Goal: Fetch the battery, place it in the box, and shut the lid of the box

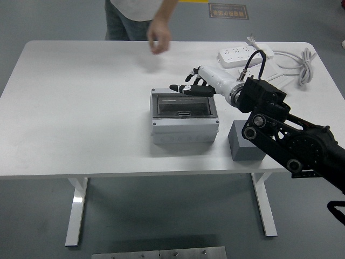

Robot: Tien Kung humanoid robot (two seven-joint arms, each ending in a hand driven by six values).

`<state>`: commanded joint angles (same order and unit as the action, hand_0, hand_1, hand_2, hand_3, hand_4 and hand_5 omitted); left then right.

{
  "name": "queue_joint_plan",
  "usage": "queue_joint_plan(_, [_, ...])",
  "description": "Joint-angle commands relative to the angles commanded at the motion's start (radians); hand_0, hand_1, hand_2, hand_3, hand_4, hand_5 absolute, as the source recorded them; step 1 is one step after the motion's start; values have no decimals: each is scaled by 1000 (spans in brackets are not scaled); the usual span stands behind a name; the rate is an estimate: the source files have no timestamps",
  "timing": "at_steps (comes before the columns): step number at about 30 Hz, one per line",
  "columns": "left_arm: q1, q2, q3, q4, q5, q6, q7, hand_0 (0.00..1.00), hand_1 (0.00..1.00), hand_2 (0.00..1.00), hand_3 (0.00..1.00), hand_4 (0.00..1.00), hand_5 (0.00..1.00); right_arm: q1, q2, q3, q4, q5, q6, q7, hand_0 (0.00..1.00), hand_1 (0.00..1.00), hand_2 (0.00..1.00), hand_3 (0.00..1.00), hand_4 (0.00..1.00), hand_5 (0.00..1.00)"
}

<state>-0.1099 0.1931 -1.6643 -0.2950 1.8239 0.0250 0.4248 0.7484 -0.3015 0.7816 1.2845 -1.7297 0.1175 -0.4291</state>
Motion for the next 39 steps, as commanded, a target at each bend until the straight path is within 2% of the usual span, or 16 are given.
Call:
queue_joint_plan(5, [7,-2,2,0,-5,-1,3,595,666,604,571,538,2,-70,-14,111,61,-18,96,-30,532,506,633,729,993,998])
queue_joint_plan(6, [8,-3,3,0,-6,-2,3,595,667,604,571,538,2,-88,-16,138,77,-15,118,-36,481,469,609,723,994,998])
queue_joint_plan(11, [14,-5,7,1,-14,-3,3,595,667,604,571,538,2,-184,-19,282,157,53,229,-81,481,469,609,723,994,998])
queue_joint_plan(12, [15,-6,8,2,-16,-3,3,595,667,604,571,538,2,-200,-20,311,163,76,249,-84,447,446,562,673,937,861])
queue_joint_plan(14, [17,-6,8,1,-17,-3,3,595,667,604,571,538,2,-237,-17,376,153,136,295,-67,447,446,562,673,937,861])
queue_joint_plan(17, [18,-8,9,2,-17,-3,3,595,667,604,571,538,2,-271,-13,462,120,222,339,-17,447,446,562,673,937,861])
queue_joint_plan(18, [18,-8,9,2,-17,-2,2,594,667,604,571,538,2,-281,-11,489,107,252,335,6,449,454,545,623,833,643])
queue_joint_plan(23, [17,-13,8,3,-15,-2,0,594,667,604,571,538,2,-316,1,607,43,426,233,166,449,454,545,623,833,643])
queue_joint_plan(24, [17,-13,8,3,-14,-3,0,594,667,604,571,538,2,-319,5,622,32,465,207,204,502,465,555,623,816,474])
queue_joint_plan(29, [15,-15,7,4,-13,-8,0,594,667,604,571,538,2,-323,17,633,-6,648,74,390,502,465,555,623,816,474])
queue_joint_plan(30, [14,-15,7,5,-13,-11,0,594,666,604,571,537,2,-323,19,632,-8,674,48,423,479,475,563,625,805,277])
queue_joint_plan(34, [12,-18,7,7,-14,-15,-1,594,666,604,571,537,2,-321,29,622,-16,759,-78,562,479,475,563,625,805,277])
queue_joint_plan(35, [11,-18,8,7,-14,-15,-2,594,666,604,571,537,2,-321,30,617,-19,765,-110,593,479,475,563,625,805,277])
queue_joint_plan(36, [11,-18,8,8,-15,-15,-3,594,667,604,571,538,2,-320,32,613,-23,767,-139,620,453,455,515,593,789,254])
queue_joint_plan(39, [11,-18,8,8,-13,-13,-5,594,667,604,571,538,2,-316,35,597,-40,777,-227,701,453,455,515,593,789,254])
